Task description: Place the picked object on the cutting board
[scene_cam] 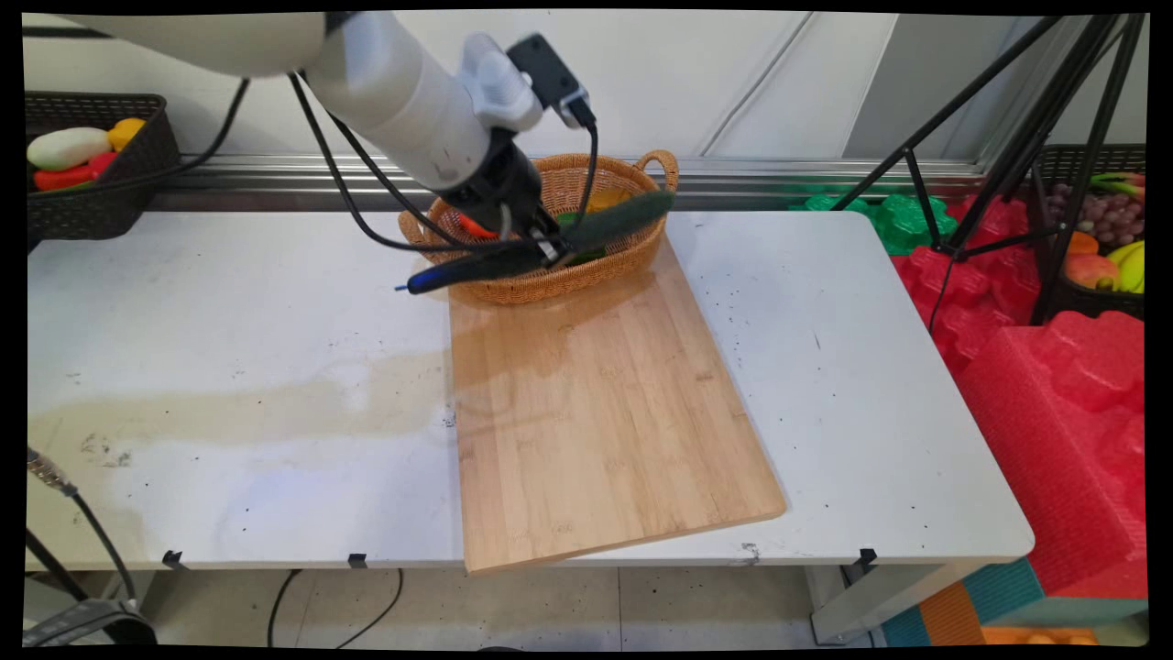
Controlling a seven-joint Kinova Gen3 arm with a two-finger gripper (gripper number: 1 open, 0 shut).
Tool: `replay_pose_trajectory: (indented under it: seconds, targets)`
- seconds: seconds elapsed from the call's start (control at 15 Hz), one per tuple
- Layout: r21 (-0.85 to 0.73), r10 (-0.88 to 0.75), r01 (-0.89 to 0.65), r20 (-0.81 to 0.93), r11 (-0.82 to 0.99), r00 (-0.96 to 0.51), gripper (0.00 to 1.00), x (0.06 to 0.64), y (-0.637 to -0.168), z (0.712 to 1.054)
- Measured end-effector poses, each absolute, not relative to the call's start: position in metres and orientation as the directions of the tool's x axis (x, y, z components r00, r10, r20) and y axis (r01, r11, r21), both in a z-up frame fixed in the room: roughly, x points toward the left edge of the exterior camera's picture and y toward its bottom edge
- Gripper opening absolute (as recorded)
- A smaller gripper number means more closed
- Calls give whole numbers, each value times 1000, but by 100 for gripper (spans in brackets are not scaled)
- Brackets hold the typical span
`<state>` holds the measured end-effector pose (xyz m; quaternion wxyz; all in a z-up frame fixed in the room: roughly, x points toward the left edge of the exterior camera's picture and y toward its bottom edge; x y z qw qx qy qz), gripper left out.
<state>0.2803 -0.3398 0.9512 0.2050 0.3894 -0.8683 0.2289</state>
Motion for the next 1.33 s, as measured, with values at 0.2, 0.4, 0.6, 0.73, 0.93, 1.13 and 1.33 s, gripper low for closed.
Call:
replay_pose_trajectory:
  seconds: [0.2,0.4,0.6,0.73,0.93,1.13,1.33]
  targets:
    - [-250,-566,-739,506,626,-651,0,273,-349,927]
    - [-252,-551,-710,482,657,-681,0,267,-363,901]
    - [-242,-540,-688,465,684,-701,0,260,-375,876]
    - [-230,-531,-673,458,703,-713,0,255,-382,860]
    - [-215,-520,-654,452,725,-725,0,250,-392,841]
    - [-201,-508,-638,450,744,-734,0,247,-399,826]
    - [-187,-497,-622,448,761,-743,0,245,-404,815]
